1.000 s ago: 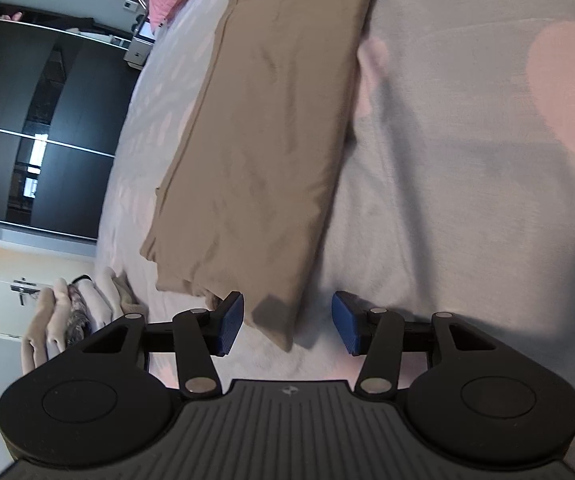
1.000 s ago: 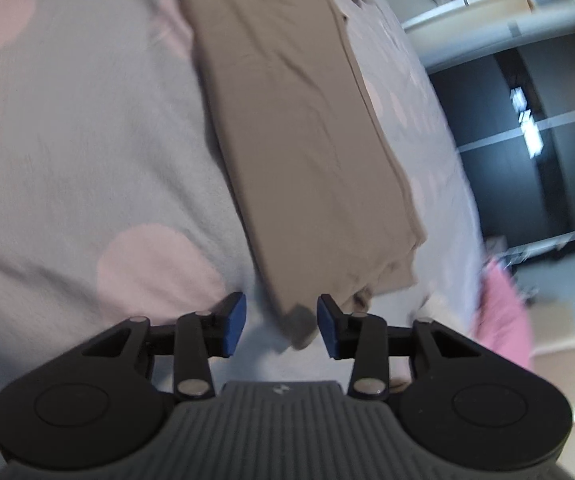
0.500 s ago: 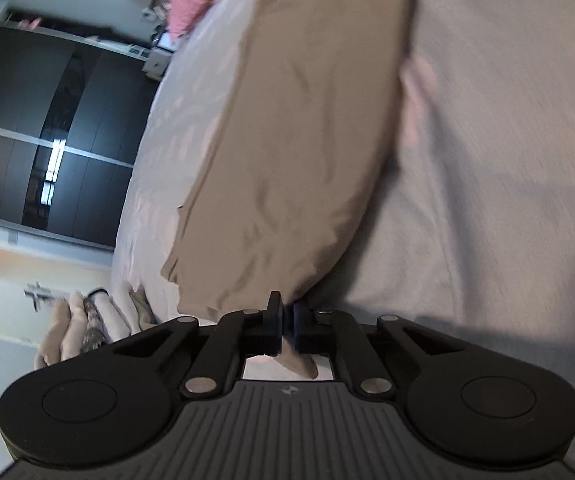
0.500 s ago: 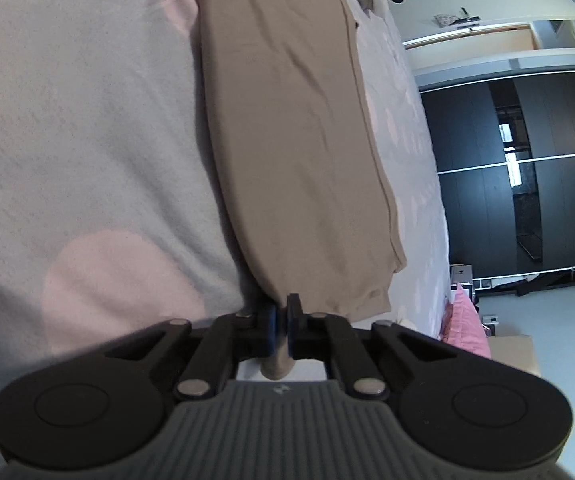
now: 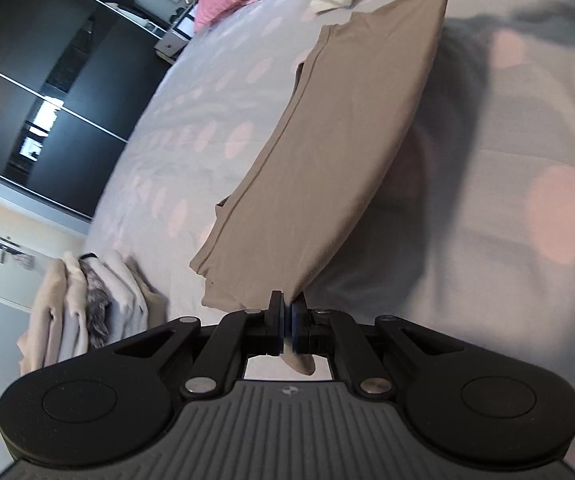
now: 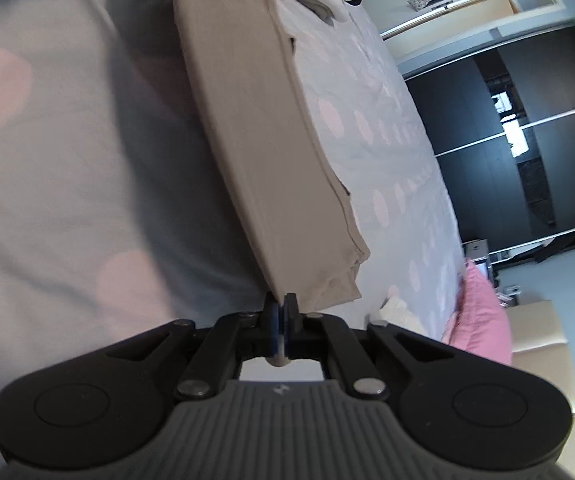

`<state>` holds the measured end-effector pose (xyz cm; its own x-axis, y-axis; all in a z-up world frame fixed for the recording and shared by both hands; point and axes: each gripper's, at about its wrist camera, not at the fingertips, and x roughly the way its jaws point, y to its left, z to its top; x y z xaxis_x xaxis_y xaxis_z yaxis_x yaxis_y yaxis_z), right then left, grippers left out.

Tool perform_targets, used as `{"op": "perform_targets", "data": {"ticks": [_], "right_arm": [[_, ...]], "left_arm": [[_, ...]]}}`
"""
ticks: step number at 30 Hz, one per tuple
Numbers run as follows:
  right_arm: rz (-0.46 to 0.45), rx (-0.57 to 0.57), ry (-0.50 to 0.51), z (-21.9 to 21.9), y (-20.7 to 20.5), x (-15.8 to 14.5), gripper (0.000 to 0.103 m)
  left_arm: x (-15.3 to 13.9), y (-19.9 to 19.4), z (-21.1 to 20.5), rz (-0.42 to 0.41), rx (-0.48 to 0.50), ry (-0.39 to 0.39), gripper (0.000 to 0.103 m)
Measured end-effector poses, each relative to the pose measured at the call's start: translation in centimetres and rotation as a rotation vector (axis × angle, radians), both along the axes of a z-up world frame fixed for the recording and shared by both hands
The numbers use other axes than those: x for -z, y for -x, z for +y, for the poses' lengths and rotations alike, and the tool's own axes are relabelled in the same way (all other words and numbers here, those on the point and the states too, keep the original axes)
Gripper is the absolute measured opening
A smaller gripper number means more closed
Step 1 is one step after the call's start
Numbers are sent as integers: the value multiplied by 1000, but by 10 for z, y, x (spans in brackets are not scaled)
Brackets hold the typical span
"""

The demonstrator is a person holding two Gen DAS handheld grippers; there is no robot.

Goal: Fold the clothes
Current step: 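Grasp the shirt edge with both tools and fold it over in half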

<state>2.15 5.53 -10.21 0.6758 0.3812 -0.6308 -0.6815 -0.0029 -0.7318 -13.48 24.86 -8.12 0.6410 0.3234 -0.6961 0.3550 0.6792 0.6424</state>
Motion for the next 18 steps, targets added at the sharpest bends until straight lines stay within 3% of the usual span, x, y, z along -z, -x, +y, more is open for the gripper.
{"op": "perform_targets", "data": {"ticks": [5, 12, 18], "right_arm": [[74, -7, 0, -22, 38, -22, 2], [226, -75, 79, -54, 90, -36, 2], [315, -119, 167, -54, 109, -21, 2]], "left_arm": [[-24, 42, -15, 36, 29, 68, 1], [-42, 79, -17, 162, 86, 193, 1], [-19, 79, -14, 285, 86, 224, 1]]}}
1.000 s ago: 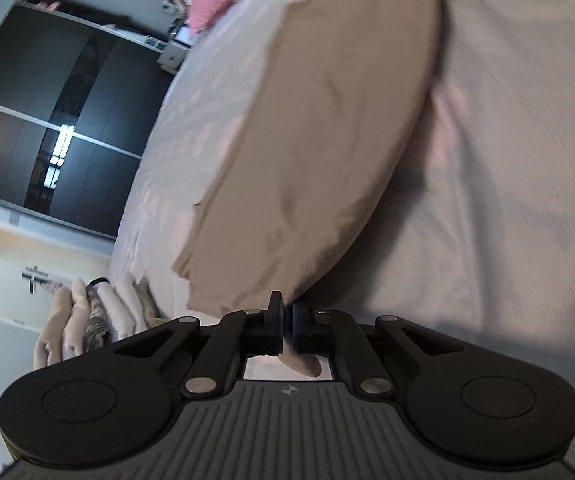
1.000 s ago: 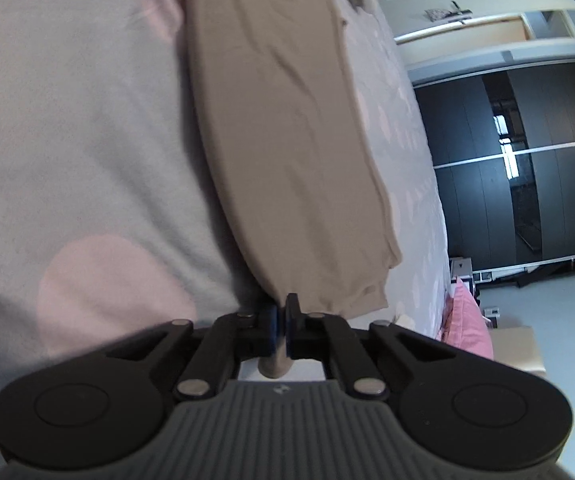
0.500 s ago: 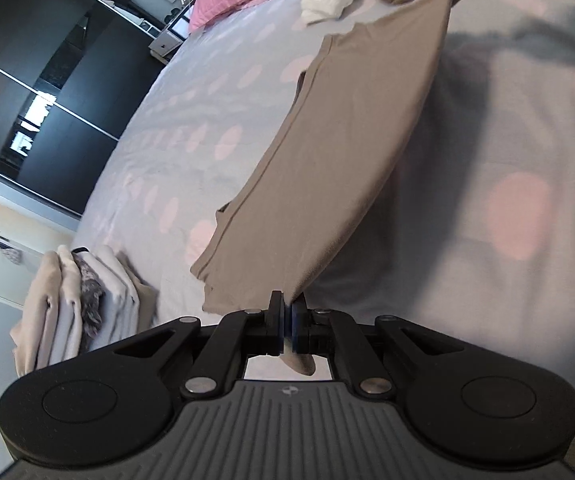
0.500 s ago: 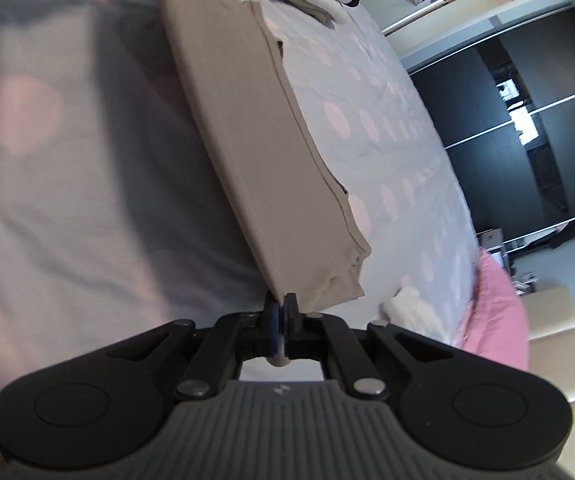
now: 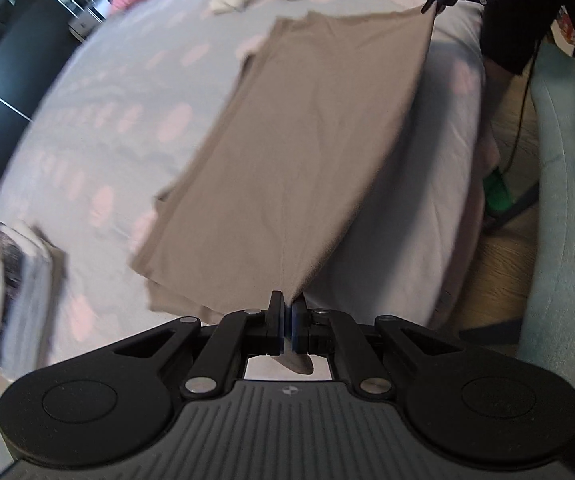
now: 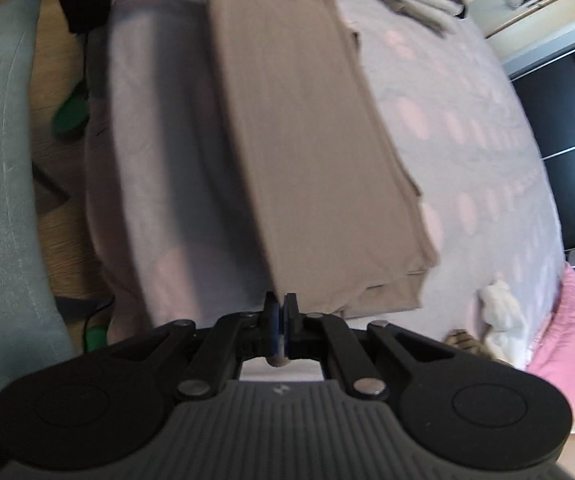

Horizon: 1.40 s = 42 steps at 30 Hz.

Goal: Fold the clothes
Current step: 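Grasp the shirt edge with both tools and fold it over in half, then open both tools to release the folded shirt, then move both open tools to the end of the folded shirt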

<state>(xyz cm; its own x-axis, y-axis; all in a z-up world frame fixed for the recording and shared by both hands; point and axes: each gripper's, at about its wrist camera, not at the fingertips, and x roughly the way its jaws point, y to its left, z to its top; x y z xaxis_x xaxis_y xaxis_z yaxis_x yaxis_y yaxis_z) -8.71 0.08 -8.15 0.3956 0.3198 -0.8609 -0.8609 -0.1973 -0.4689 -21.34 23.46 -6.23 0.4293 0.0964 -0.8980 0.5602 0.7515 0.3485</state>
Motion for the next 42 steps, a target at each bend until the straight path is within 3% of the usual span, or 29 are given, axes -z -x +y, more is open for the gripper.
{"op": "perform_targets", "data": {"ticks": [7, 10, 13, 16, 17, 18, 20, 22, 24, 25, 26, 30, 33, 37, 42], "right_arm": [[70, 2, 68, 7, 3, 41, 3], [86, 23, 59, 8, 3, 46, 3], [100, 27, 80, 9, 6, 51, 8], [85, -3, 89, 7, 13, 53, 13], [89, -7, 80, 6, 15, 51, 20], [93, -11, 72, 5, 16, 48, 25], [111, -14, 45, 2, 18, 39, 27], [118, -5, 15, 0, 18, 28, 29], [128, 30, -36, -1, 13, 14, 39], [147, 66, -75, 1, 6, 7, 42], [167, 102, -114, 2, -2, -1, 47], [267, 294, -258, 7, -43, -20, 51], [317, 442, -359, 10, -74, -29, 61], [399, 669, -456, 7, -120, -26, 68], [573, 1030, -546, 5, -186, 6, 68]], "left_arm": [[53, -12, 0, 164, 22, -13, 1], [67, -18, 1, 191, -13, -15, 3], [75, -16, -2, 186, 4, -73, 5], [69, -12, -3, 168, 5, -66, 16], [64, -11, -3, 157, 4, -56, 20], [57, -9, -2, 146, 10, -26, 23], [40, -7, 1, 125, 8, 40, 30], [25, -8, 7, 98, -14, 79, 30], [10, -12, 16, 44, -58, 119, 38], [5, -16, 21, 20, -88, 141, 48], [0, -19, 27, -4, -118, 163, 51], [-16, -40, 39, -71, -254, 208, 51], [-16, -74, 46, -102, -341, 179, 48], [-13, -91, 64, -161, -463, 192, 47], [-2, -110, 99, -237, -705, 298, 48]]}}
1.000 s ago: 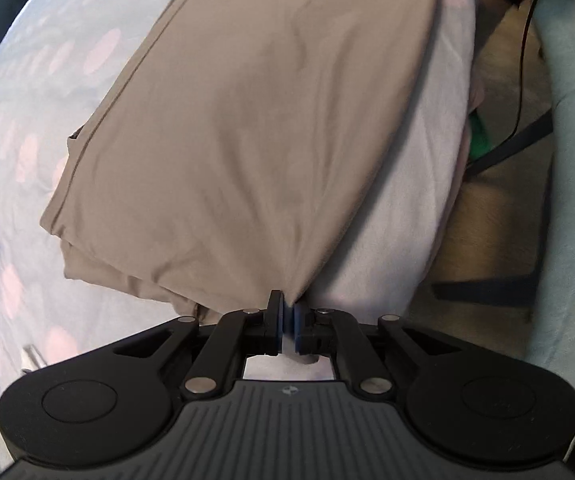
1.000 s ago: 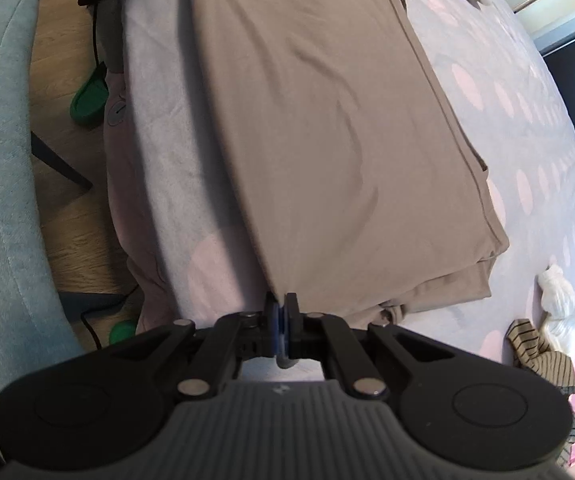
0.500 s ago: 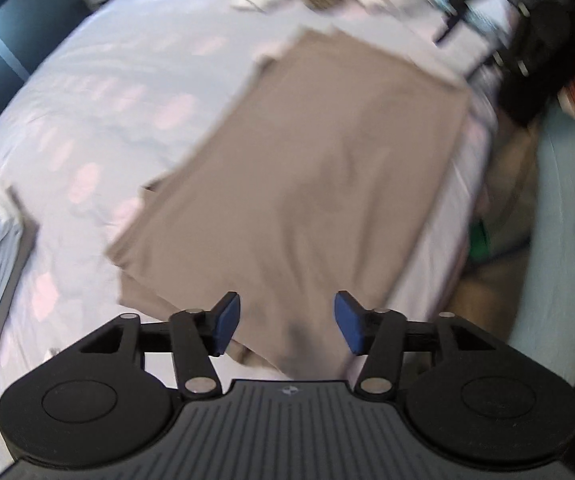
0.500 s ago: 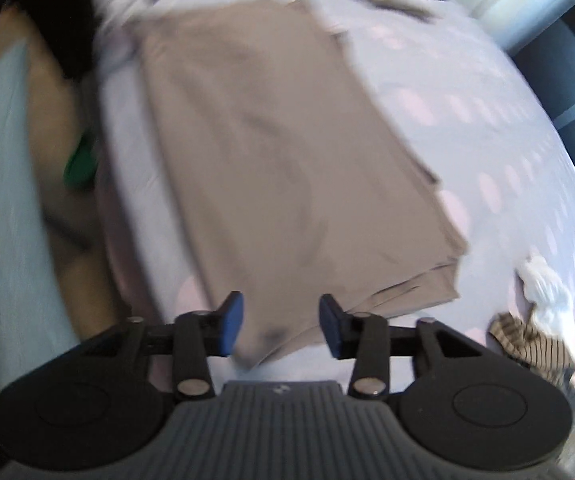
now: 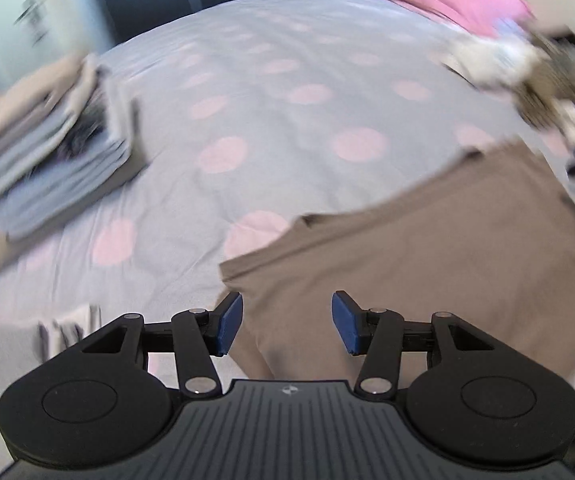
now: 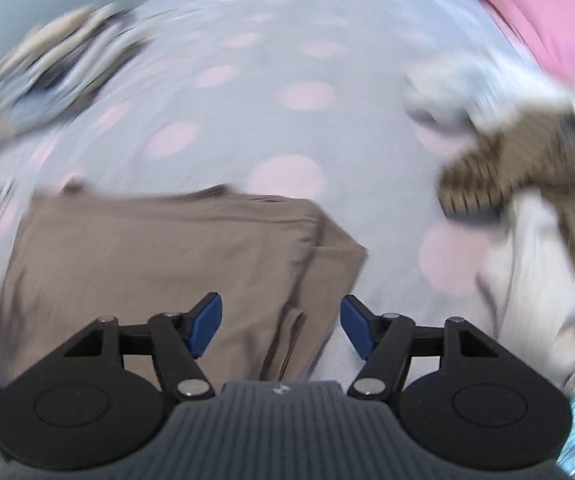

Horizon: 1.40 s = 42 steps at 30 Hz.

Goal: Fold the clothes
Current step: 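Move both open tools to the end of the folded shirt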

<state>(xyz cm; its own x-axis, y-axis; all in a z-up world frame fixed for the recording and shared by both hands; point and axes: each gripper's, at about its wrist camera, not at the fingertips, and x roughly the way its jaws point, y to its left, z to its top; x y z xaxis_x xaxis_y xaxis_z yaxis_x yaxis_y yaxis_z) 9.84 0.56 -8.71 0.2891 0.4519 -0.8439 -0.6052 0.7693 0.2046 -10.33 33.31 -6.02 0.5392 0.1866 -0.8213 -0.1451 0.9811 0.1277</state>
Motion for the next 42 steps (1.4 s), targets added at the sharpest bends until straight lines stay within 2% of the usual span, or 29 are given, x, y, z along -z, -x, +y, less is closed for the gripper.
{"op": "perform_targets", "data": {"ticks": [3, 6, 8, 10, 12, 14, 16, 18, 22, 26, 28, 29, 30, 40, 42], "right_arm": [[67, 101, -36, -15, -17, 11, 68], [99, 164, -62, -19, -31, 23, 69], [88, 186, -56, -19, -31, 26, 69], [73, 184, -35, -15, -34, 30, 71], [94, 190, -40, -14, -38, 37, 80], [102, 188, -49, -14, -39, 42, 80], [113, 181, -56, -12, -41, 45, 83], [122, 179, -70, -11, -42, 48, 85], [111, 166, -72, -8, -40, 51, 90], [111, 157, -69, -6, -40, 54, 92], [119, 153, -68, -4, -41, 54, 96], [124, 147, -67, -3, -41, 55, 99], [135, 139, -69, -2, -42, 56, 103], [163, 164, -110, -6, -47, 60, 102], [156, 151, -117, -3, -46, 58, 97]], "left_arm": [[8, -2, 16, -14, -91, 48, 48], [18, -5, 28, 22, -160, 84, 50], [19, -2, 36, 5, -195, 132, 50], [21, -1, 41, -11, -219, 156, 50], [23, -1, 43, -27, -233, 148, 50], [25, -1, 46, -44, -246, 141, 51], [31, 0, 50, -49, -260, 192, 51], [38, -1, 55, -7, -275, 256, 51], [48, -3, 49, 55, -250, 181, 52], [56, -5, 46, 90, -241, 178, 56], [63, -5, 50, 118, -263, 240, 59], [65, -4, 53, 123, -283, 259, 66], [67, -4, 56, 128, -303, 277, 69], [69, 2, 62, 97, -356, 327, 72], [69, 2, 63, 83, -378, 341, 72]]}}
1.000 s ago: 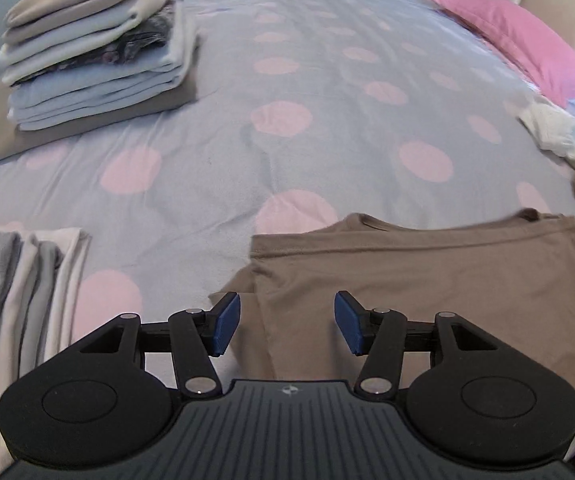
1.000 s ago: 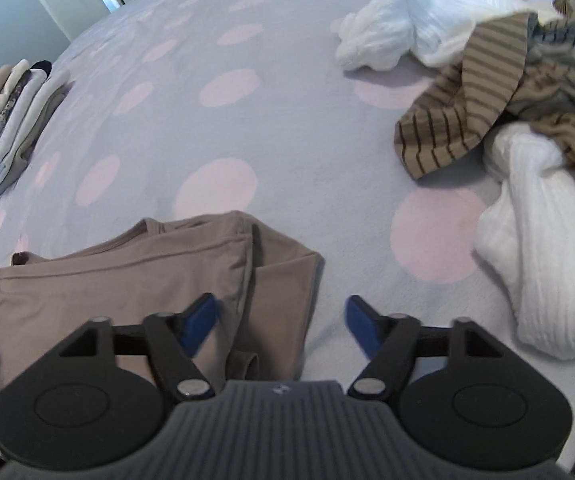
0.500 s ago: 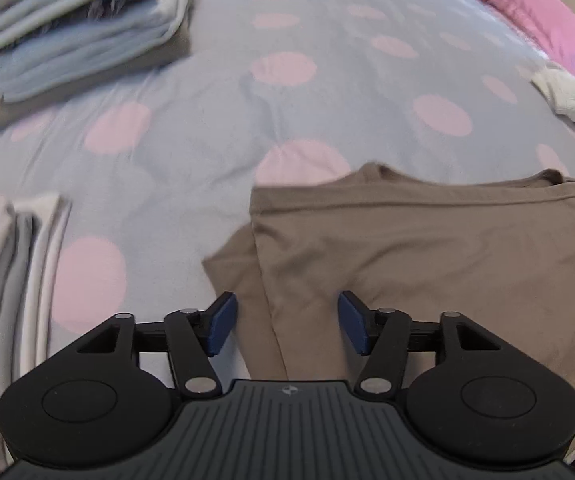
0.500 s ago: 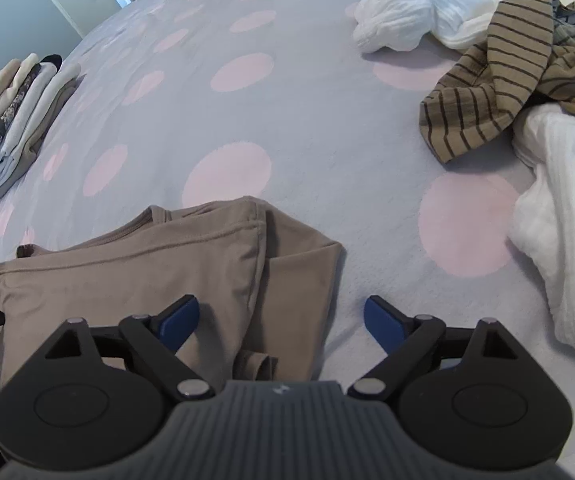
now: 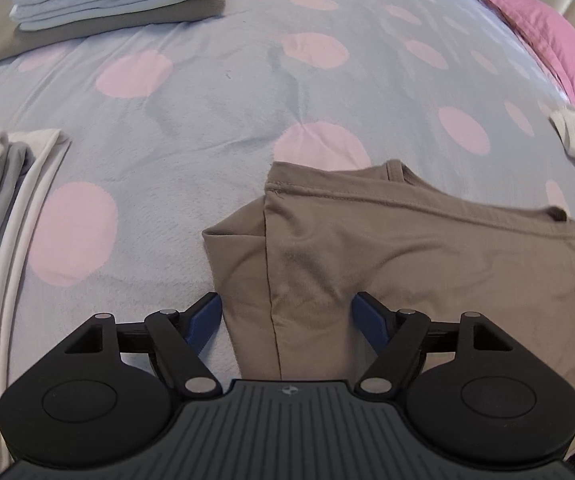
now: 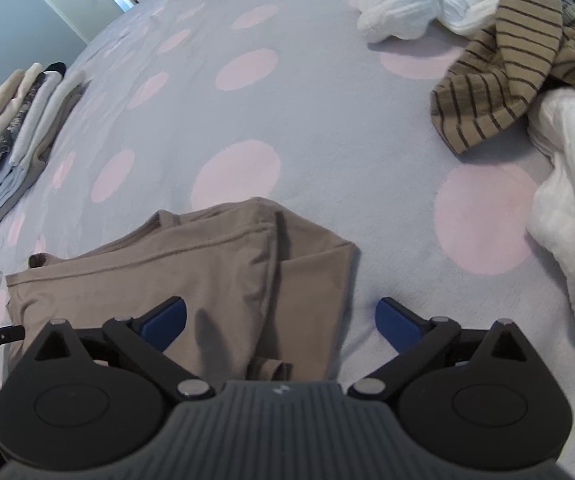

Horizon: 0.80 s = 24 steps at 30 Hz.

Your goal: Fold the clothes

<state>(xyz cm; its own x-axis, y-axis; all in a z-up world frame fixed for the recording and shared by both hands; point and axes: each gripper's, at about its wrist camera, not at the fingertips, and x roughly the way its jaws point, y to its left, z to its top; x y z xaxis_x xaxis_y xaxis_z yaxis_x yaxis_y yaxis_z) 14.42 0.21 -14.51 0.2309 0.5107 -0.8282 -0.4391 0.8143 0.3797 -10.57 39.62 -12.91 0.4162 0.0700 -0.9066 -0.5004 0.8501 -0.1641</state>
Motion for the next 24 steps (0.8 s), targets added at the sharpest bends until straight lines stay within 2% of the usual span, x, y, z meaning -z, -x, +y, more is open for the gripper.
{"op": "perform_targets", "data": {"ticks": [1, 3, 4, 6, 8, 12, 19, 24], "right_arm": [[-11, -13, 12, 2, 2, -1, 94], [-33, -36, 35, 6, 5, -2, 75], [-44, -46, 46, 8, 6, -3, 69], [-44, -49, 35, 8, 7, -4, 37], [-30, -50, 11, 7, 7, -5, 21], [-43, -56, -11, 7, 12, -15, 12], [7, -92, -79, 17, 28, -50, 11], [75, -114, -116, 42, 48, -74, 11]], "left_arm": [[-1, 0, 0, -4, -3, 1, 72], [-3, 0, 1, -14, -10, 3, 71], [-3, 0, 2, -15, -13, 7, 71], [-4, 1, 4, -14, -18, 13, 69], [-5, 0, 5, -9, -16, 14, 65], [-13, 1, 5, -27, -3, -20, 61], [-34, 1, -3, -88, 54, -66, 58], [-45, 4, -13, -125, 112, -102, 59]]}}
